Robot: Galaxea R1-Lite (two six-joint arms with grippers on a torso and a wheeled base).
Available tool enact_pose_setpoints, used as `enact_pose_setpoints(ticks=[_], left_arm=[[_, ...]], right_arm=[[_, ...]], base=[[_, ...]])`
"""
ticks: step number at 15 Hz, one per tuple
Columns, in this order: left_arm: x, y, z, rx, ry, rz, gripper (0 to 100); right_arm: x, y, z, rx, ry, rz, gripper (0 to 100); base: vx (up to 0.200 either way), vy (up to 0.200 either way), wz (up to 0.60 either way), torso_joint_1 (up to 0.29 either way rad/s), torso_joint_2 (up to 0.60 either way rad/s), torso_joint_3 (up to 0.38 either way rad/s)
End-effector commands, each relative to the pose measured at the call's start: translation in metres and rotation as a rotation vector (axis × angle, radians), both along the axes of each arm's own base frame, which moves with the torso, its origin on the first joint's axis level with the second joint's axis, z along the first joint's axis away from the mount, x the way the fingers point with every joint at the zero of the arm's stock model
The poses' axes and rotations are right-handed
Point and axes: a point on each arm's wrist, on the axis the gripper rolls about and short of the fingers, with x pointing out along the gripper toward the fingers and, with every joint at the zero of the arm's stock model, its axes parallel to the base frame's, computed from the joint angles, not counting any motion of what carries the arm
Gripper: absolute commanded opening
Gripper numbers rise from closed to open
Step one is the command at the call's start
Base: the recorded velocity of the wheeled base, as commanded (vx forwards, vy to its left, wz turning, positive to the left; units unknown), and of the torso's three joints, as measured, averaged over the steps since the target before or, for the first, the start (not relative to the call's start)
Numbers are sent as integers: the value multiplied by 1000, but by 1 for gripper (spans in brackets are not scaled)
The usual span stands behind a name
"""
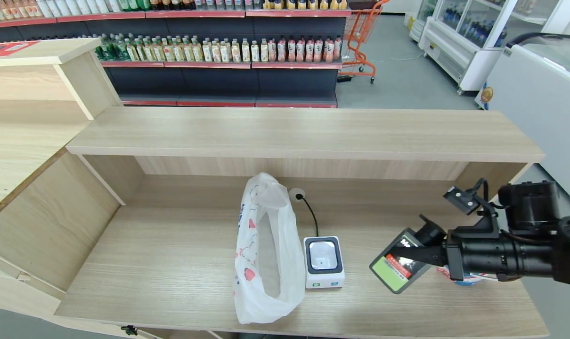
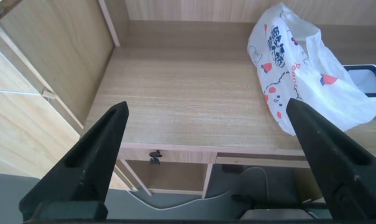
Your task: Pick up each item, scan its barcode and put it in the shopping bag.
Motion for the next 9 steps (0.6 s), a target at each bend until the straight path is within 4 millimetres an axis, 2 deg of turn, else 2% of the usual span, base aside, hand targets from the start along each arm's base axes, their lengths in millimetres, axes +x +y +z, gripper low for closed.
enact_pose_setpoints(ticks=[1,6,9], left_arm=[[0,0,0,0,0,1,100],[0,0,0,0,1,1,100],[0,0,0,0,0,1,100]], right_arm=[[30,19,-31,-6,95,42,0],[71,45,-45,-37,89,35,0],[82,57,-49,-55,76,30,0]], base=[[0,0,0,0,0,0],[0,0,0,0,0,0],[0,0,0,0,0,0]])
